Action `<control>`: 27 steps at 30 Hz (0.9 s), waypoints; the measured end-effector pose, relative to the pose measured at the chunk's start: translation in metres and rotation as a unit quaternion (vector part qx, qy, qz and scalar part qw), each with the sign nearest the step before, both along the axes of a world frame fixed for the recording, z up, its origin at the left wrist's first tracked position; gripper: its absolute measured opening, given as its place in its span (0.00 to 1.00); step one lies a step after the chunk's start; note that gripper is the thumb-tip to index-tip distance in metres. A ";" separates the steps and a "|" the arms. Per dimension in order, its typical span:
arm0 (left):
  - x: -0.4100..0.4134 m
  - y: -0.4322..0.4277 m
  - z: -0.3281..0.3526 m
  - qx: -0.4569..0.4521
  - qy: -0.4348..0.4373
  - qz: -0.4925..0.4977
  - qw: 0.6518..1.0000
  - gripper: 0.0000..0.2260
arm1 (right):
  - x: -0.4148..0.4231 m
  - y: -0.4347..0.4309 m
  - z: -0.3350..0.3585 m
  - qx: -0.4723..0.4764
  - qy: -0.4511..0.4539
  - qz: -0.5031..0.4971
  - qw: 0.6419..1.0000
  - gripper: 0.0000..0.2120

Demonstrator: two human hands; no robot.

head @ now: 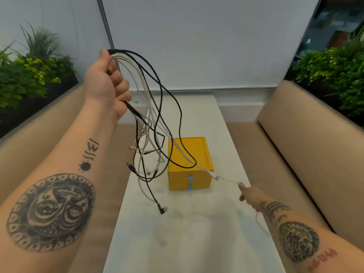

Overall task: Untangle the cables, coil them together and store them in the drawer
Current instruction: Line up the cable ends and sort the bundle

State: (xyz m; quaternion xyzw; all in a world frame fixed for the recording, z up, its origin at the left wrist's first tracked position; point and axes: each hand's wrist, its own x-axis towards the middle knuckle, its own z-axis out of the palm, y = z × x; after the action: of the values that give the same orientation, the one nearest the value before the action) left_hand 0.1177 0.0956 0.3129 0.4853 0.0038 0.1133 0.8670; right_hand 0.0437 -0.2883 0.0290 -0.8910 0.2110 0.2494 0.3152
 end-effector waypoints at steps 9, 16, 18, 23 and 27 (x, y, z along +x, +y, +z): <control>0.002 -0.023 -0.019 0.119 0.054 0.016 0.991 0.18 | 0.062 0.042 0.142 0.513 -0.103 -0.132 0.842 0.06; 0.003 -0.022 -0.030 0.149 0.083 0.036 0.985 0.17 | 0.064 0.059 0.197 0.628 -0.188 -0.115 0.746 0.09; 0.001 -0.030 -0.035 0.168 0.102 0.017 0.980 0.17 | 0.062 0.071 0.201 0.618 -0.190 -0.113 0.755 0.09; -0.004 -0.063 -0.046 0.233 0.143 -0.049 0.961 0.16 | 0.057 0.107 0.208 0.579 -0.188 -0.037 0.793 0.05; -0.009 -0.076 -0.048 0.266 0.153 -0.072 0.949 0.16 | 0.060 0.116 0.211 0.554 -0.214 -0.038 0.803 0.05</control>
State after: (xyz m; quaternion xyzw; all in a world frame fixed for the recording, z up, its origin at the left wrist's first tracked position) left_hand 0.1082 0.0194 0.2644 0.7085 0.0711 -0.0283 0.7016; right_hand 0.1040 -0.1728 0.2403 -0.5866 -0.0026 0.1146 0.8017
